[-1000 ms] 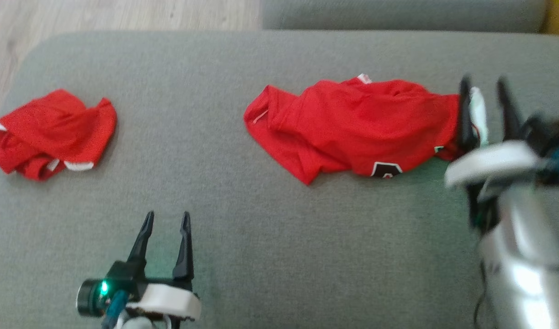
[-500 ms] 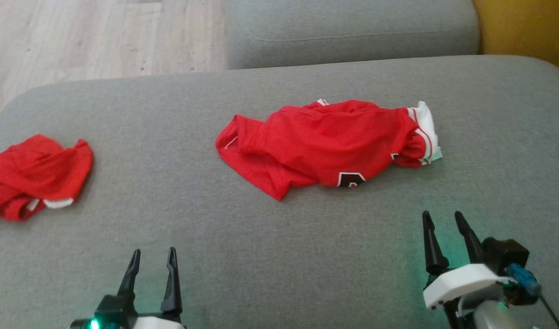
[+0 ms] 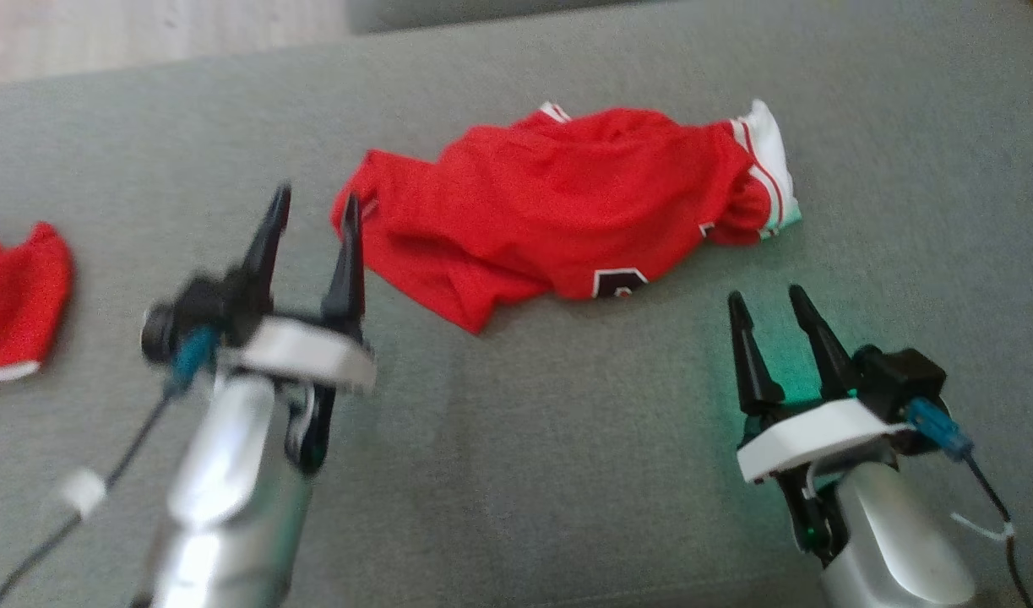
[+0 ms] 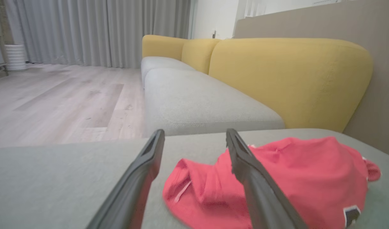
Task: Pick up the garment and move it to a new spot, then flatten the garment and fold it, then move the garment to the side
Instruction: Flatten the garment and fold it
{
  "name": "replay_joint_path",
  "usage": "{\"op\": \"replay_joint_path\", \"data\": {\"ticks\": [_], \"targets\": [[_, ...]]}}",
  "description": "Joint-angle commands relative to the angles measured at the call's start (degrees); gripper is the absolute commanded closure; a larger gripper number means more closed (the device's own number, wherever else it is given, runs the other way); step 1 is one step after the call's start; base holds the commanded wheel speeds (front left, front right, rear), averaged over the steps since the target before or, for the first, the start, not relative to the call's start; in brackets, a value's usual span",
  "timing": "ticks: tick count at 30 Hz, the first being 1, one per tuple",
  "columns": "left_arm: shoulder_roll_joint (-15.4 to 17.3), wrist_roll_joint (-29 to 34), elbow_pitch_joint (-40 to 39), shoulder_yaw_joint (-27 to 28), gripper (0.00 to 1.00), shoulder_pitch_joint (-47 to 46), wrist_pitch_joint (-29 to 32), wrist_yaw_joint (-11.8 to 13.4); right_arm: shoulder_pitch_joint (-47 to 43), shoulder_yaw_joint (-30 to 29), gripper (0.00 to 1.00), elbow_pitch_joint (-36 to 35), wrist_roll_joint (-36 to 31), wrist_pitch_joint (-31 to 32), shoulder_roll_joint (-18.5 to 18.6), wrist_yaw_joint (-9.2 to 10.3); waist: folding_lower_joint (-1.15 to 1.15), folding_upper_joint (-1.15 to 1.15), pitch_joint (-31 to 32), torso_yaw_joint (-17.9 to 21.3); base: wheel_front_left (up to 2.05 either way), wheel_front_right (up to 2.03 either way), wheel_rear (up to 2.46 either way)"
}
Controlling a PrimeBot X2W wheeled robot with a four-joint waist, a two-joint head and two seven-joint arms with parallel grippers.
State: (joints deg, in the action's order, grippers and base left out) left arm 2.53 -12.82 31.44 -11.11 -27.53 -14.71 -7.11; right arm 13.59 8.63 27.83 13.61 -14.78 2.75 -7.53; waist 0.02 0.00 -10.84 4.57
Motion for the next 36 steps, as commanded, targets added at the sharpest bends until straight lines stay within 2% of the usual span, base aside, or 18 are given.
{"op": "replay_joint_path", "data": {"ticks": [1, 7, 10, 13, 18, 24, 25, 26, 27, 28, 33, 36], "targets": [[0.6, -1.3, 1.6, 0.8, 0.0, -4.5, -0.3, -0.2, 1.6, 2.0, 0.0, -1.9, 0.6, -0.2, 0.1, 0.04, -0.02, 0.0, -4.6, 4.0, 0.0, 0.0, 0.0], [2.4, -8.6, 13.5, -8.2, 0.0, -18.0, 2.3, -0.3, 3.3, 3.6, 0.0, -3.4, 2.0, -0.2, 0.1, 0.04, -0.02, 0.0, -9.2, 8.2, 0.0, 0.0, 0.0], [3.5, -13.6, 17.6, -10.6, 0.0, -22.3, 4.7, -0.4, 4.0, 4.3, 0.0, -4.0, 2.6, -0.2, 0.1, 0.04, -0.02, 0.0, -10.6, 10.1, 0.0, 0.0, 0.0], [5.1, -16.1, 21.7, -12.3, 0.0, -25.2, 6.3, -0.4, 4.4, 4.8, 0.0, -4.6, 3.3, -0.2, 0.1, 0.04, -0.02, 0.0, -11.5, 11.7, 0.0, 0.0, 0.0], [6.4, -16.5, 27.3, -12.6, 0.0, -28.2, 5.7, -0.4, 4.6, 4.8, 0.0, -4.8, 4.0, -0.2, 0.1, 0.04, -0.02, 0.0, -12.3, 13.0, 0.0, 0.0, 0.0], [5.1, -16.6, 31.0, -16.7, 0.0, -28.9, 5.0, -0.4, 4.5, 4.6, 0.0, -4.5, 4.4, -0.2, 0.1, 0.04, -0.02, 0.0, -12.6, 13.2, 0.0, 0.0, 0.0], [5.1, -16.3, 31.2, -17.7, 0.03, -28.9, 4.4, -0.4, 4.5, 4.5, 0.0, -4.4, 4.4, -0.2, 0.1, 0.04, -0.02, 0.0, -12.5, 13.1, 0.0, 0.0, 0.0], [5.1, -16.4, 31.3, -18.4, 0.45, -28.9, 3.9, -0.4, 4.4, 4.4, 0.0, -4.3, 4.3, -0.2, 0.1, 0.04, -0.02, 0.0, -12.4, 13.0, 0.0, 0.0, 0.0], [5.1, -16.2, 31.3, -19.2, 0.63, -28.9, 3.2, -0.4, 4.4, 4.3, 0.0, -4.2, 4.2, -0.2, 0.1, 0.04, -0.02, 0.0, -12.3, 12.8, 0.0, 0.0, 0.0], [5.1, -16.2, 31.3, -19.8, 1.0, -28.9, 2.5, -0.4, 4.4, 4.2, 0.0, -4.2, 4.1, -0.2, 0.1, 0.04, -0.02, 0.0, -12.2, 12.6, 0.0, 0.0, 0.0], [5.5, -15.4, 29.4, -20.8, 1.0, -30.0, 0.0, -0.4, 4.3, 4.2, 0.0, -3.8, 4.1, -0.2, 0.1, 0.04, -0.02, 0.0, -11.0, 11.2, 0.0, 0.0, 0.0], [6.6, -14.0, 23.1, -18.8, 1.0, -31.9, -0.2, 0.2, 4.1, 3.9, 0.0, -3.1, 4.2, -0.2, 0.1, 0.04, -0.02, 0.0, -9.6, 10.2, 0.0, 0.0, 0.0]]}}
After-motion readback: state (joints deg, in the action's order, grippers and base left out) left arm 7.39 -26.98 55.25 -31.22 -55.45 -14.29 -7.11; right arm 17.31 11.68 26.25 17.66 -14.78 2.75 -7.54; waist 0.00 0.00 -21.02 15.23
